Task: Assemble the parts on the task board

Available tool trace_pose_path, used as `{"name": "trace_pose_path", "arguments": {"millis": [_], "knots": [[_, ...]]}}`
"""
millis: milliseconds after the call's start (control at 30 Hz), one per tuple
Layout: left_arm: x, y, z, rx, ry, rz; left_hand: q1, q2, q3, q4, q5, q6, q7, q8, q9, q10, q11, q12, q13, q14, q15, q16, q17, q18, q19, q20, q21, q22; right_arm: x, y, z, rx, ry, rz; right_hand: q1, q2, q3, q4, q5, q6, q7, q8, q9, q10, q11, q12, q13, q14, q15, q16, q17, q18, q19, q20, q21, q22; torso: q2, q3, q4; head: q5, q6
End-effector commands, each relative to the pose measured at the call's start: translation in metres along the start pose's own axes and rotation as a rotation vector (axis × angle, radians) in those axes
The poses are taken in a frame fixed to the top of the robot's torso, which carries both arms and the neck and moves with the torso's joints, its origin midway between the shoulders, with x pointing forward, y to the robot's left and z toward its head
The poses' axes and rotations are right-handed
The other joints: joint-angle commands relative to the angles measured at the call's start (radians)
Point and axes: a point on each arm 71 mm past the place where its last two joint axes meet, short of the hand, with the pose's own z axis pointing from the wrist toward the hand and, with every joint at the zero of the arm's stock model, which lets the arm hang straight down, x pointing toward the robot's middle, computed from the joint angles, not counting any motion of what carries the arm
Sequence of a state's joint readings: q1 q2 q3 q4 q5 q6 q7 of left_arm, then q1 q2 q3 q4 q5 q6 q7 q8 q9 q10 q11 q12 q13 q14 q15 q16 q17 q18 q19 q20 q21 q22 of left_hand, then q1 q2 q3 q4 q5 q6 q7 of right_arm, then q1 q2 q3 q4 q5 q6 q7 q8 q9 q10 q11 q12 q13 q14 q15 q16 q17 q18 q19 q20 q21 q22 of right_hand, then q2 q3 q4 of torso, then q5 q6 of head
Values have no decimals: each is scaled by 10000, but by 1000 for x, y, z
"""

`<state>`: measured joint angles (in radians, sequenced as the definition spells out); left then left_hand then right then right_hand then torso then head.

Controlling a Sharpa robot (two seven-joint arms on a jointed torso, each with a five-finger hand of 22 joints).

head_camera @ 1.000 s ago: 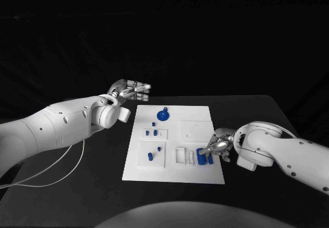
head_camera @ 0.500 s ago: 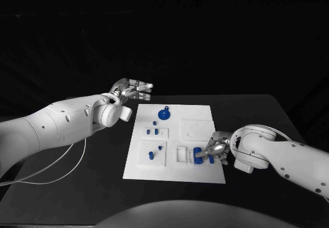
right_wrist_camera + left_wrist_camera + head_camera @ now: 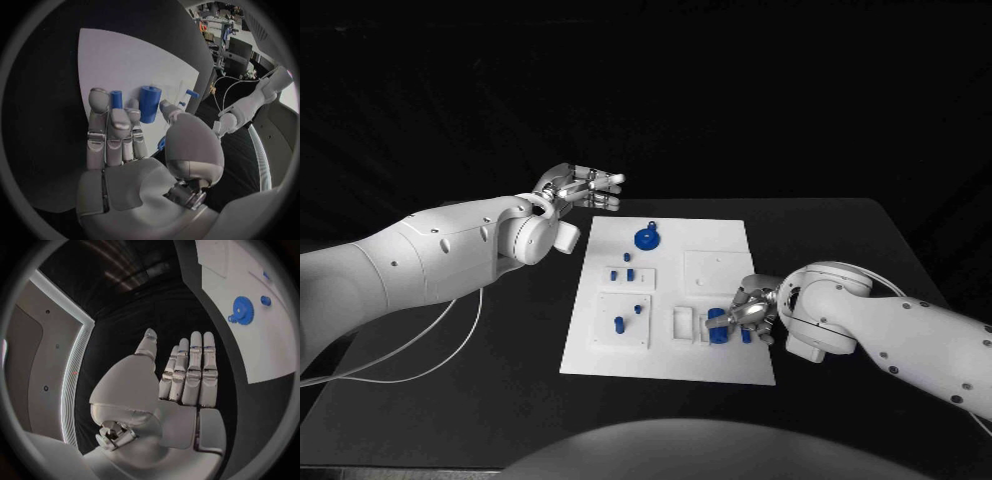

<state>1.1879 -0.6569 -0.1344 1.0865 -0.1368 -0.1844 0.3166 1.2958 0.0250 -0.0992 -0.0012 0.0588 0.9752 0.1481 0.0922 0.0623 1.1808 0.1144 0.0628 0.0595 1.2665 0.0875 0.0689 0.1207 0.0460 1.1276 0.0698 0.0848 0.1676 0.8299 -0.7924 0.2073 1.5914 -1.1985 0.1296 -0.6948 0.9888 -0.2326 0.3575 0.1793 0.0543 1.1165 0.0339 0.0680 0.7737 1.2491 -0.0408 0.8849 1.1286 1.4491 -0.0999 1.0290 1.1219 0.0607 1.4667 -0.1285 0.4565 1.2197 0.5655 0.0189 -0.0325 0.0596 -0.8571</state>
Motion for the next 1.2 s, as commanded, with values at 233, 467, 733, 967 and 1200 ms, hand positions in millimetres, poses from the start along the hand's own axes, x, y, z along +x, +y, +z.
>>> {"name": "trace_pose_path", "arguments": {"millis": [233, 467, 733, 967, 1200], "knots": [[5, 0, 1, -19, 282, -51, -115, 1, 6, 72, -14, -84, 32, -17, 12, -65, 2, 29, 13, -58, 1, -42, -6, -16, -76, 9, -53, -24, 13, -3, 6, 543, 472, -253, 323, 134, 528, -565, 216, -40, 28, -39, -15, -15, 30, 21, 31, 90, 29, -16, 56, 104, 401, 86, -9, 71, -7, -14, -1, 13, -34], [7, 0, 2, -30, 341, -54, -123, -1, 17, 87, -9, -106, 35, -15, 11, -72, 4, 29, 13, -59, 1, -41, -4, -15, -73, 11, -49, -42, 19, -6, 12, 731, 719, -291, 300, 246, 1212, -1665, 2312, 81, -67, -31, -5, -49, -54, 43, 10, 86, -24, 17, 81, 81, 401, 48, 32, 145, -2, -12, 1, 35, -65], [7, 0, 2, -44, 351, -47, -138, -7, 29, 109, -10, -113, 34, 4, 12, -76, 5, 30, 13, -63, 3, -42, 0, -15, -71, 12, -44, -73, 21, -9, 16, 856, 623, -126, 34, 444, 1706, -2564, 4095, 229, -204, -17, 817, 28, -167, -62, -149, 99, -102, 129, 189, 13, 428, -32, 312, 323, 1, 0, -14, 86, -95], [6, 0, 1, -61, 337, -35, -152, -13, 34, 123, -12, -126, 38, 8, 12, -76, 6, 30, 14, -62, 3, -42, 3, -15, -69, 12, -41, -91, 21, -11, 15, 867, 499, 294, -212, 648, 2014, -3044, 4516, 310, -269, -27, 1379, 84, -209, 64, -118, 105, -135, 162, 224, -13, 428, -66, 417, 435, -4, 5, -24, 110, -106], [4, 1, 1, -83, 307, -13, -163, -14, 38, 136, -12, -128, 36, 15, 13, -78, 6, 31, 13, -63, 3, -42, 5, -15, -67, 13, -37, -105, 17, -9, 8, 706, 670, 958, -312, 665, 1988, -3034, 4412, 313, -278, -37, 1435, 74, -209, 88, -99, 106, -135, 162, 222, -16, 429, -67, 433, 458, 1, 4, -21, 141, -87]]}}
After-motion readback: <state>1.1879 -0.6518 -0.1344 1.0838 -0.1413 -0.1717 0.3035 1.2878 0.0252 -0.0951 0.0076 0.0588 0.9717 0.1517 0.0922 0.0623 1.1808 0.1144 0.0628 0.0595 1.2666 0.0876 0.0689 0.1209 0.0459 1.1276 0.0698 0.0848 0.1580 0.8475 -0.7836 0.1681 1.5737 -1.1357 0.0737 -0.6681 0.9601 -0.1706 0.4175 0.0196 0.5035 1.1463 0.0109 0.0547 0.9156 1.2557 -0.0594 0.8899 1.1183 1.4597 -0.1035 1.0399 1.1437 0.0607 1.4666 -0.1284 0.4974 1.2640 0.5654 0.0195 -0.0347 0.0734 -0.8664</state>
